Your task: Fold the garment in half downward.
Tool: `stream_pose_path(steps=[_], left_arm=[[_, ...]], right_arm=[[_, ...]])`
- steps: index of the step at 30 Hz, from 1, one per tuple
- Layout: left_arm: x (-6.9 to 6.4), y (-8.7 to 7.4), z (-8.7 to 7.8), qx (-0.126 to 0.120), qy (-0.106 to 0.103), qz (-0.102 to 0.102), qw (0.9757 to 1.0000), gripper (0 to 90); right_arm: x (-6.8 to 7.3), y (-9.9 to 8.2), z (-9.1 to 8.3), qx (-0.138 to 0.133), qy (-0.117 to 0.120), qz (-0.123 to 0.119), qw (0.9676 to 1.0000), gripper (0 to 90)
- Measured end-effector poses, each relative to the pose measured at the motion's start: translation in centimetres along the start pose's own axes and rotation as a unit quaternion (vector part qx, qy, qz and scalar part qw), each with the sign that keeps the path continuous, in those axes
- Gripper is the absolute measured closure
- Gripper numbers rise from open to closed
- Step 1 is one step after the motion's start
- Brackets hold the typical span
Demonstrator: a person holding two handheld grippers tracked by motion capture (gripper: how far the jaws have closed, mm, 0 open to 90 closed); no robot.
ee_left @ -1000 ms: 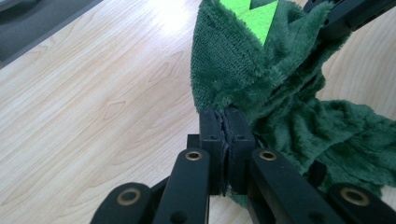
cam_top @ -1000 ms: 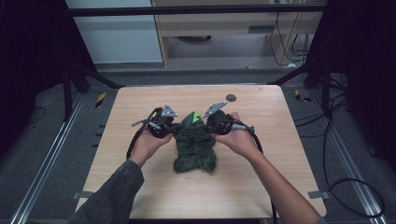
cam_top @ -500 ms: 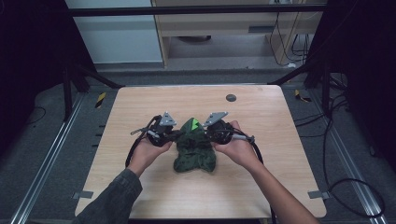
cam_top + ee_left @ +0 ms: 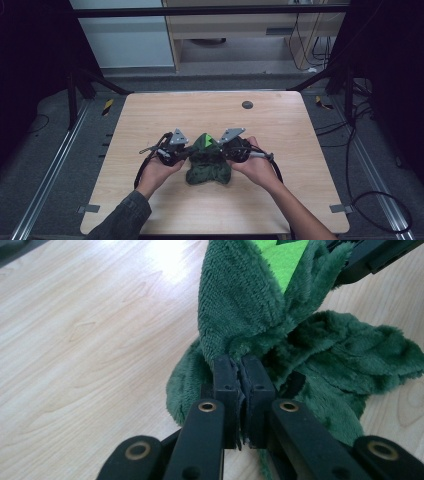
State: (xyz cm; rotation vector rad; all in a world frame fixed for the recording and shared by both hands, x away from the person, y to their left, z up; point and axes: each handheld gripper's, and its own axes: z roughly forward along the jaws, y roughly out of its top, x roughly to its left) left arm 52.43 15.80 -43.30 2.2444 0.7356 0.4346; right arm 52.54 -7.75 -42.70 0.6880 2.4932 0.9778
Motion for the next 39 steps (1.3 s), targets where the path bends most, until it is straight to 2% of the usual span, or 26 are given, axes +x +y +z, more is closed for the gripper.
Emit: stream_pose_path(steps=[19,34,39], left_arm=[[-1.5,-1.5,0.8,0.006,-0.001,0.010,0.9999,87.5],[-2.7,-2.5,0.5,-0.002,-0.001,0.018,0.9998,87.7],[-2.9,-2.4,0.0,-0.015,0.000,0.014,0.9998,87.8]], right_arm=[[1.2,-1.3,0.7,0.007,0.012,-0.001,0.9999,79.6],[2.0,-2.6,0.7,0.002,0.020,0.005,0.9998,81.3],[2.3,-2.5,0.2,-0.004,0.020,0.007,0.9998,82.7]])
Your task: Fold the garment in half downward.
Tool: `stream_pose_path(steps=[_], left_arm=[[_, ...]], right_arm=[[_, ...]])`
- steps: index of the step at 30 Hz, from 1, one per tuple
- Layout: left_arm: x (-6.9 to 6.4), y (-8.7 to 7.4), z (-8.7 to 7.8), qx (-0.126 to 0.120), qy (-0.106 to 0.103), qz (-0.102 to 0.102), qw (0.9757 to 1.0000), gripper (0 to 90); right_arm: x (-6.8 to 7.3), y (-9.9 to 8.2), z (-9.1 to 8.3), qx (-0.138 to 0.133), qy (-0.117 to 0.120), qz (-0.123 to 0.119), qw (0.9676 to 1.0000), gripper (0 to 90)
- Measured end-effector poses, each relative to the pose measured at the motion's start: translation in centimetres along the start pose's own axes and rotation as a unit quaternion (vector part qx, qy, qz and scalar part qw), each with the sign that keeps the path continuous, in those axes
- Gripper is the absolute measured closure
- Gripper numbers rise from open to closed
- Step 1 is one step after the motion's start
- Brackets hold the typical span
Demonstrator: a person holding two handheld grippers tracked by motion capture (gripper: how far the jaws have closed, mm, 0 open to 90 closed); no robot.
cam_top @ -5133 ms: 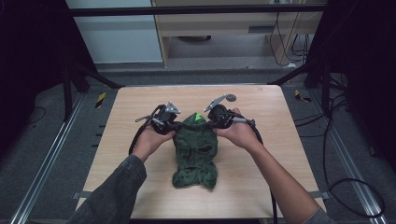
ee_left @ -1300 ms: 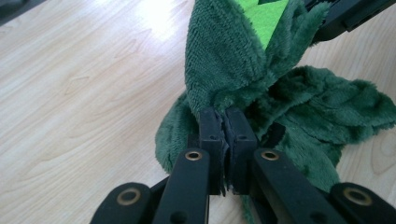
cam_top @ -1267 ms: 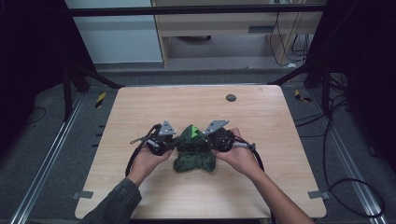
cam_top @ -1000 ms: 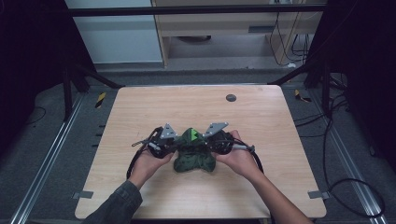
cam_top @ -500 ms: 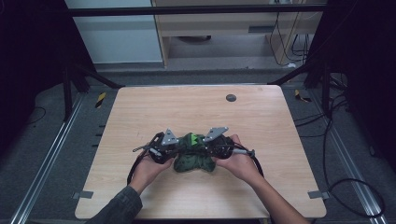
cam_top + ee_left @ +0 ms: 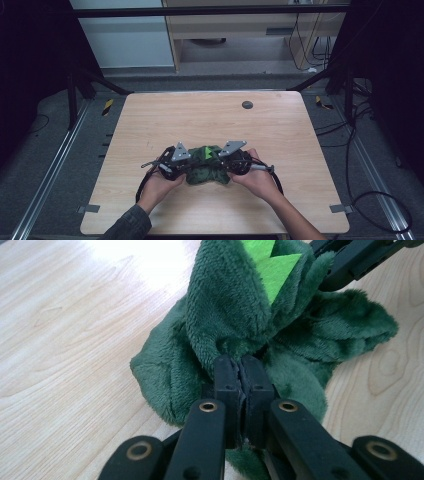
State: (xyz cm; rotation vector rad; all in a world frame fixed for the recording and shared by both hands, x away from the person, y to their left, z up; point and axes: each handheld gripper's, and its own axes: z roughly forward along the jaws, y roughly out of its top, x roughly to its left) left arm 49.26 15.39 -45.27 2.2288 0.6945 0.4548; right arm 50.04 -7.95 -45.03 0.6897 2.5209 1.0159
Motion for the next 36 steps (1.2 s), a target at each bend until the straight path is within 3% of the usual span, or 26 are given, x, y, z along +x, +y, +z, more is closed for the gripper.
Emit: stream_pose_path(steps=[20,36], left_arm=[[-1.3,-1.5,-0.7,-0.012,0.004,0.002,0.9999,87.3],[-3.0,-3.4,-0.2,-0.013,0.000,0.003,0.9999,82.2]], right_arm=[[1.6,-1.3,-0.7,-0.008,0.002,-0.002,1.0000,81.2],[2.7,-2.6,-0.8,-0.001,0.002,-0.010,0.9999,73.1]])
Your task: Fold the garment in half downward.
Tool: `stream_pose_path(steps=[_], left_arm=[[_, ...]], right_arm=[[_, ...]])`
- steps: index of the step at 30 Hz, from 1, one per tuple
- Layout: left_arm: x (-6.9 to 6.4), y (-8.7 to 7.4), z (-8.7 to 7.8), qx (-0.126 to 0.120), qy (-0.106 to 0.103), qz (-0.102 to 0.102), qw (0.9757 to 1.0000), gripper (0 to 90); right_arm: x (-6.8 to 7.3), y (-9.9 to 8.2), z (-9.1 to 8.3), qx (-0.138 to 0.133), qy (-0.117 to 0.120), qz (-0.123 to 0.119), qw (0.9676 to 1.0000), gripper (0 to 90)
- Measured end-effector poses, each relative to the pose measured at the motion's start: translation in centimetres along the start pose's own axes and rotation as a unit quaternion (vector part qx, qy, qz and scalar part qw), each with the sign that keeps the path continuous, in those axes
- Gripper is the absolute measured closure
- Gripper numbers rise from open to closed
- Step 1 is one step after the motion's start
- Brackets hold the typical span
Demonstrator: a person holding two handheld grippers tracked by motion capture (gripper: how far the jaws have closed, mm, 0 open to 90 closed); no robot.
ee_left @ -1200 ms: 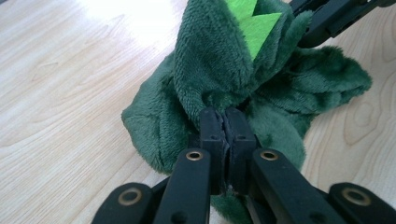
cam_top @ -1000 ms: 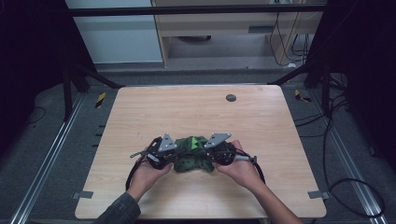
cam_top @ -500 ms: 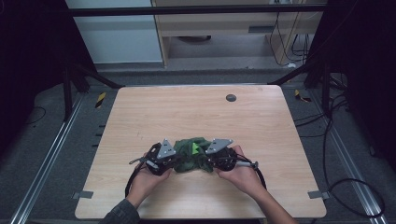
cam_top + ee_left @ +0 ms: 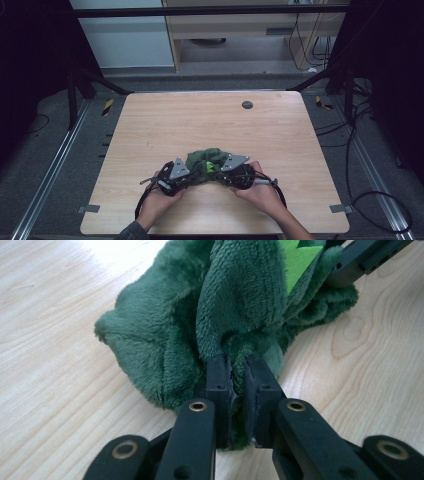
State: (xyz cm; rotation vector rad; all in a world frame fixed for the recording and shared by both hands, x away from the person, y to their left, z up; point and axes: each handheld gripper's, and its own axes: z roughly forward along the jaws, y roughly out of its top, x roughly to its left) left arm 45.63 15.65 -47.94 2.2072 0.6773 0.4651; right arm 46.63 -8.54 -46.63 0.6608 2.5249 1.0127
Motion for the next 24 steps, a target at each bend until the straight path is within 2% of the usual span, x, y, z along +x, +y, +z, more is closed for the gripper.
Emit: stream_pose_path(steps=[10,24], left_arm=[[-0.6,-0.7,-0.2,-0.005,0.001,0.002,1.0000,74.0],[-0.4,0.0,-1.1,-0.022,0.009,0.004,0.9997,65.3]], right_arm=[[0.7,-0.3,-0.3,0.002,0.004,-0.005,1.0000,65.0],[0.9,0.0,-0.3,0.004,0.006,0.000,1.0000,51.3]])
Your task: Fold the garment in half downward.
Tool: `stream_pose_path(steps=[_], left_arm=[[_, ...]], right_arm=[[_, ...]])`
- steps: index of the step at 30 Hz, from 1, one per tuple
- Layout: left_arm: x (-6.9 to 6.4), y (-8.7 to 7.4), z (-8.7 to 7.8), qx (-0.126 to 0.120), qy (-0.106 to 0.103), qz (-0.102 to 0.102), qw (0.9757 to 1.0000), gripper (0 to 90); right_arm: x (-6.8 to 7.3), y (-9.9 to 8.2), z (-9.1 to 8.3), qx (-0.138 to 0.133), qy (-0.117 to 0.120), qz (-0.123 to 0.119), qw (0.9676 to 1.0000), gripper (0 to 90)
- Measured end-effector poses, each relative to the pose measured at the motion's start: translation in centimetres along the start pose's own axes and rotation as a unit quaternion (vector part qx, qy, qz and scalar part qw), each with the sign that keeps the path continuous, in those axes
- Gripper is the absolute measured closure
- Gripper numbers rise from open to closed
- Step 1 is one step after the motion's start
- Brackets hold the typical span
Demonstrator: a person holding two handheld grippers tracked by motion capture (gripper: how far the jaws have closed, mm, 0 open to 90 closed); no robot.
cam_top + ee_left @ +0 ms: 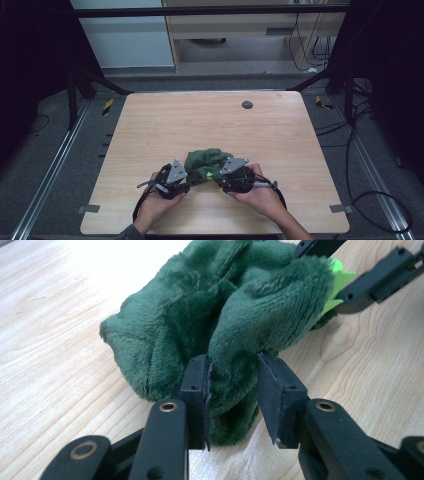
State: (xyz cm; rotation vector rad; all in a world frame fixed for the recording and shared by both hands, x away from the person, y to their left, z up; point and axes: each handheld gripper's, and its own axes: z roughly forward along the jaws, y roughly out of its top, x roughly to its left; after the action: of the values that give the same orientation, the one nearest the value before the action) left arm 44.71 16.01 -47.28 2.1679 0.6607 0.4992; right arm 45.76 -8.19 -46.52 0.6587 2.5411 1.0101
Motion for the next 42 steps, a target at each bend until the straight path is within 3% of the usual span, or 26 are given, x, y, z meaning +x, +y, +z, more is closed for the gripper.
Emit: stream_pose_path(steps=[11,16,18,22,25,34,39,42], left_arm=[[1.5,1.7,-0.7,-0.023,0.020,-0.012,0.9994,67.4],[2.1,3.1,-0.1,-0.039,0.010,-0.028,0.9988,67.0],[1.8,3.5,0.3,-0.037,0.004,-0.023,0.9990,66.5],[0.7,3.1,1.0,-0.022,-0.007,-0.007,0.9997,65.9],[0.0,2.5,1.3,-0.011,-0.008,0.003,0.9999,65.6],[-0.3,1.7,1.3,-0.005,-0.008,-0.002,1.0000,63.6],[-0.6,1.6,1.4,-0.004,-0.008,-0.001,1.0000,61.2],[-0.4,1.6,1.3,-0.003,-0.001,-0.006,1.0000,54.6]], right_arm=[[0.1,0.5,-0.2,0.000,0.000,-0.002,1.0000,49.3],[0.2,0.5,-0.1,0.004,0.001,-0.005,1.0000,48.9],[0.2,0.5,-0.2,0.004,0.001,-0.005,1.0000,48.4],[0.1,0.3,-0.4,0.004,0.000,0.000,1.0000,45.4],[0.0,0.0,-0.6,0.002,-0.010,-0.001,0.9999,37.5],[-0.3,-0.1,-0.6,-0.004,-0.030,0.018,0.9994,19.6],[-0.3,0.0,-0.4,-0.002,-0.029,0.023,0.9993,16.5],[-0.4,-0.1,-0.5,0.000,-0.031,0.026,0.9992,14.8]])
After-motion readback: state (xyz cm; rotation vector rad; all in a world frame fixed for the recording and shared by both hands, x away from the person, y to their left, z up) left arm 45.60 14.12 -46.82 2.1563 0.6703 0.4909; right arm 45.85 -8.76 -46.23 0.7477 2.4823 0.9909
